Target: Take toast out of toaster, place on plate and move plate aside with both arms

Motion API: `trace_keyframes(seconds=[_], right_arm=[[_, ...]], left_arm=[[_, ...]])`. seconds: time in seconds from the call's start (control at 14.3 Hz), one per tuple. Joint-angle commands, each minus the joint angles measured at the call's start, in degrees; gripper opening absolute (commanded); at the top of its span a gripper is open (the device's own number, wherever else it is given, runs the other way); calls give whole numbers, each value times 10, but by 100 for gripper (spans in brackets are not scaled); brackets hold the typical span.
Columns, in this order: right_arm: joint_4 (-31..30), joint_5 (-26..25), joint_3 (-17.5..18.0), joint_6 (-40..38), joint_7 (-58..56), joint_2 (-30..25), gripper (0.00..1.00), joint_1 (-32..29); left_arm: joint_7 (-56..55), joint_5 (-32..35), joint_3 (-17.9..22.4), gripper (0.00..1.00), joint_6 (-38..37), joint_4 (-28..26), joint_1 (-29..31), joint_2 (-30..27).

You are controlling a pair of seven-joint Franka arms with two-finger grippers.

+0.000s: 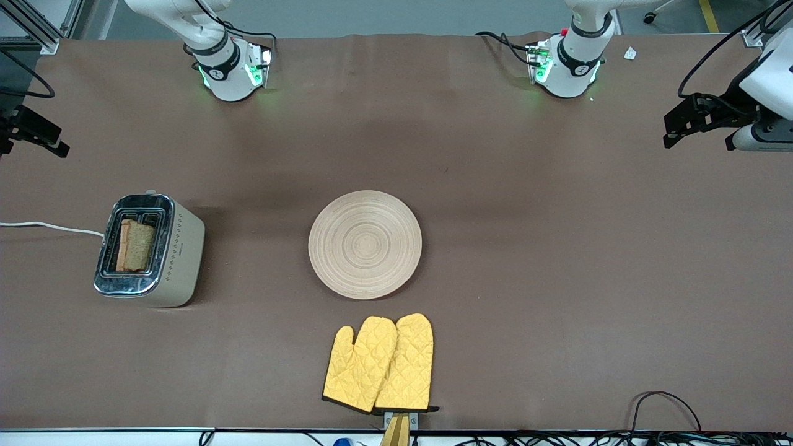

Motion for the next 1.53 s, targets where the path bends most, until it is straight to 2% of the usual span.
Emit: trace_keyframes(seconds=[0.0, 0.35, 0.56, 0.98, 1.33, 1.4, 1.47], right_arm=[[-9, 13, 4, 6, -6, -6, 100, -8], [-5, 12, 3, 7, -6, -5, 100, -9], [-6, 4, 1, 44, -6, 6, 100, -11], [-9, 10, -1, 56, -30, 150, 100, -38], [-24, 13, 0, 143, -55, 239, 100, -38], [-31, 13, 0, 163, -56, 248, 96, -38], [-36, 13, 1, 173, -56, 253, 81, -37]], left_arm=[[9, -5, 1, 100, -5, 8, 1, 1], [10, -5, 1, 100, -4, 8, 2, 3], [7, -5, 1, 100, -4, 15, 1, 9], [9, -7, 1, 100, -4, 18, 2, 16], [6, -7, 1, 100, -4, 19, 1, 16], [5, -6, 1, 100, -4, 18, 1, 16], [5, -6, 1, 100, -4, 18, 1, 17]])
